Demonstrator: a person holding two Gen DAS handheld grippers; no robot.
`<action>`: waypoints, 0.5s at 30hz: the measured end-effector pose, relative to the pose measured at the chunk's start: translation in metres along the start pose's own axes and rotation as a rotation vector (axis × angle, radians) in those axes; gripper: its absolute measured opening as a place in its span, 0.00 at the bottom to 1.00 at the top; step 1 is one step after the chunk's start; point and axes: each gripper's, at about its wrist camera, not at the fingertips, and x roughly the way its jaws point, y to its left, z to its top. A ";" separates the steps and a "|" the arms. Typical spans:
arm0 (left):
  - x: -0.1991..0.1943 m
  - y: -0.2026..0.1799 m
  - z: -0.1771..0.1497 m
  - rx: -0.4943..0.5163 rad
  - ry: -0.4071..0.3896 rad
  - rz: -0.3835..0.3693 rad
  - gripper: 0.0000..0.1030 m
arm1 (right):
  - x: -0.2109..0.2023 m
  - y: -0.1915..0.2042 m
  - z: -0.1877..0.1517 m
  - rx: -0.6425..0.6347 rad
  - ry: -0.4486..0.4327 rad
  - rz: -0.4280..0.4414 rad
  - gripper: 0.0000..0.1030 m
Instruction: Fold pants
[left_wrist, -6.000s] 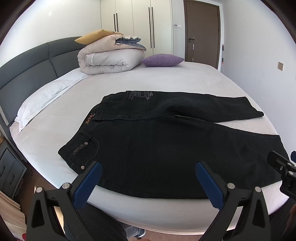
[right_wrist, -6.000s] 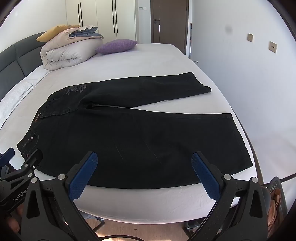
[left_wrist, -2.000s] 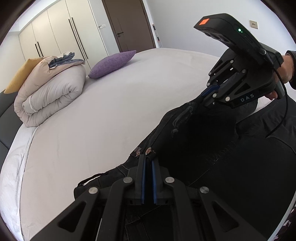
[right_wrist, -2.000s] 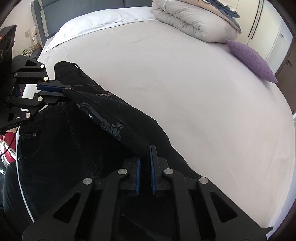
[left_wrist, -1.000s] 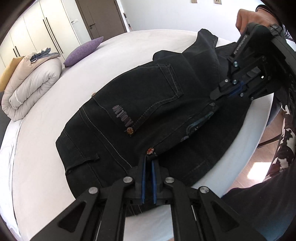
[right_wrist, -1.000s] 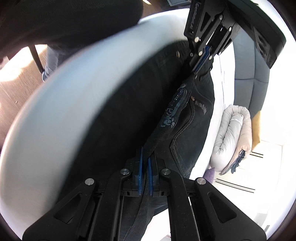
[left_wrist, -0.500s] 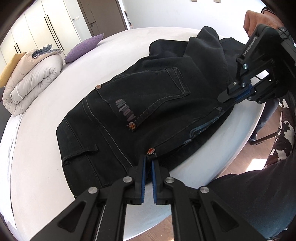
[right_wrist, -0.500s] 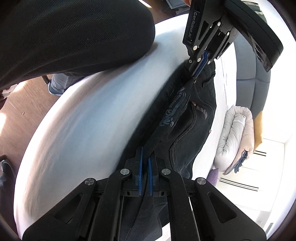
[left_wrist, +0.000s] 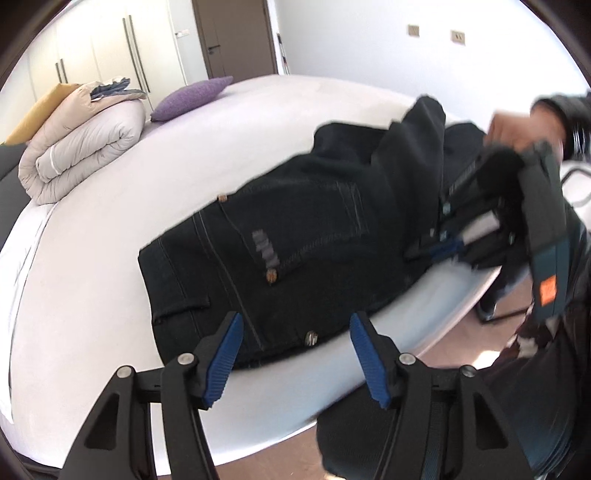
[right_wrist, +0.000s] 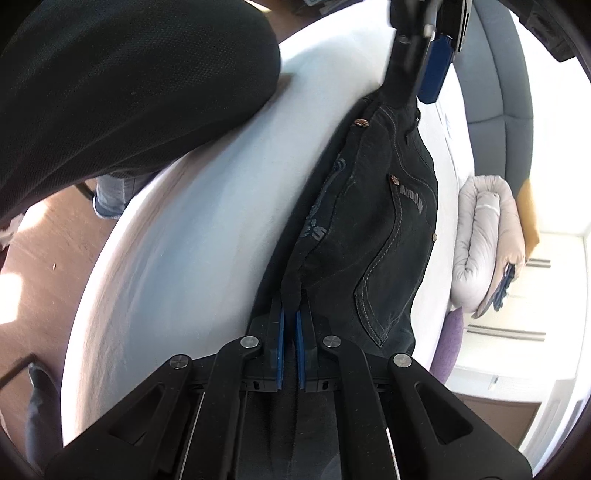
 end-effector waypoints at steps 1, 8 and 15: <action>0.005 -0.001 0.008 -0.009 -0.013 0.003 0.61 | -0.001 0.000 -0.002 0.023 -0.002 -0.004 0.05; 0.090 -0.021 0.036 -0.101 0.107 -0.021 0.59 | -0.009 0.000 -0.017 0.216 -0.037 -0.049 0.06; 0.119 -0.022 0.036 -0.193 0.166 -0.007 0.62 | -0.039 -0.018 -0.056 0.658 -0.136 0.002 0.10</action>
